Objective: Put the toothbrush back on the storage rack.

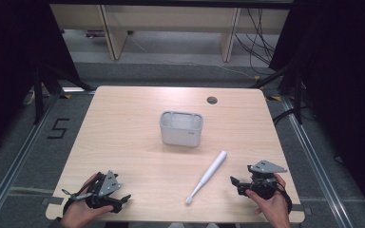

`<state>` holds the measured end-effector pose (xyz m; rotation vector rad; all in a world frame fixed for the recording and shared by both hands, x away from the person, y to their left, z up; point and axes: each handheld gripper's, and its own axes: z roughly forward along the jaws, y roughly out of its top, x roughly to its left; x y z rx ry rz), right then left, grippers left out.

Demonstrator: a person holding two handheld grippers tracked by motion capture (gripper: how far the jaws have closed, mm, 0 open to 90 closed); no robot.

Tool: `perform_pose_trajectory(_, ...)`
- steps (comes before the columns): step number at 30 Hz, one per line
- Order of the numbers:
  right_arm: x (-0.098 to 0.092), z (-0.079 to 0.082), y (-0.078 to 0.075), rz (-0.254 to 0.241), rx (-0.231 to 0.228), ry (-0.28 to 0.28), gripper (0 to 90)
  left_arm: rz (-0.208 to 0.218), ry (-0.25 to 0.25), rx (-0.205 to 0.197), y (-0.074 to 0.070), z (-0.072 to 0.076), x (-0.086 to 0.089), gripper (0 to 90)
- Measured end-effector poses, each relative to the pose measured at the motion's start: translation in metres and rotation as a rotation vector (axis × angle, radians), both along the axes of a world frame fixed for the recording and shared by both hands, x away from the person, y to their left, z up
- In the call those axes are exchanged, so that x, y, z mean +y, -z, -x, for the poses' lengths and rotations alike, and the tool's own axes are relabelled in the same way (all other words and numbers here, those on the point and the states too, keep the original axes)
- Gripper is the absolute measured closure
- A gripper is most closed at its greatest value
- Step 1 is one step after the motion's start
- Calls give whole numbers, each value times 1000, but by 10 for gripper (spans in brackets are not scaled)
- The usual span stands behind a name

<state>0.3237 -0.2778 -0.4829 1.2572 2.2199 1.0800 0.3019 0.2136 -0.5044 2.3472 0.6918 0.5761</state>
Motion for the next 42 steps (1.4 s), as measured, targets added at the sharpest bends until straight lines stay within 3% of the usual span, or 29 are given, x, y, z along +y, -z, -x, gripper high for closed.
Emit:
perform_pose_trajectory(3,0,-1,-1,11,-13,-3,196,-5,-2,-1,0,0,0,164)
perform_pose_trajectory(4,3,1,-2,-13,15,12,199,-4,-2,-1,0,0,0,164)
perform_pose_trajectory(5,3,1,-2,-13,15,12,199,-4,-2,-1,0,0,0,164)
perform_pose_trajectory(6,1,-2,-2,10,-18,-10,202,-12,2,-1,0,0,0,164)
perform_pose_trajectory(10,4,-4,-3,-6,-24,-14,225,-1,-2,1,1,0,0,164)
perform_pose_trajectory(13,6,-6,-4,-19,-34,-40,282,-1,-3,1,1,0,0,164)
perform_pose_trajectory(15,8,-5,-6,-19,-19,-24,319,-10,2,3,0,0,0,164)
perform_pose_trajectory(17,10,-8,-6,-3,-40,-58,360,-1,-3,3,1,0,0,164)
perform_pose_trajectory(22,17,-13,-9,2,-40,-53,430,-1,-3,2,1,0,0,164)
perform_pose_trajectory(24,19,-18,-9,12,-59,-82,470,-1,-5,2,1,0,0,164)
perform_pose_trajectory(27,23,-19,-10,-3,-52,-65,522,-1,-4,1,1,0,0,164)
perform_pose_trajectory(29,26,-24,-10,-5,-68,-91,556,-1,-4,2,1,0,0,164)
perform_pose_trajectory(31,30,-25,-11,-12,-48,-78,601,-11,1,1,0,0,0,164)
perform_pose_trajectory(33,31,-31,-12,4,-80,-102,639,-11,2,3,0,0,0,164)
perform_pose_trajectory(42,49,-49,-8,39,-76,-143,782,-12,3,1,0,0,0,164)
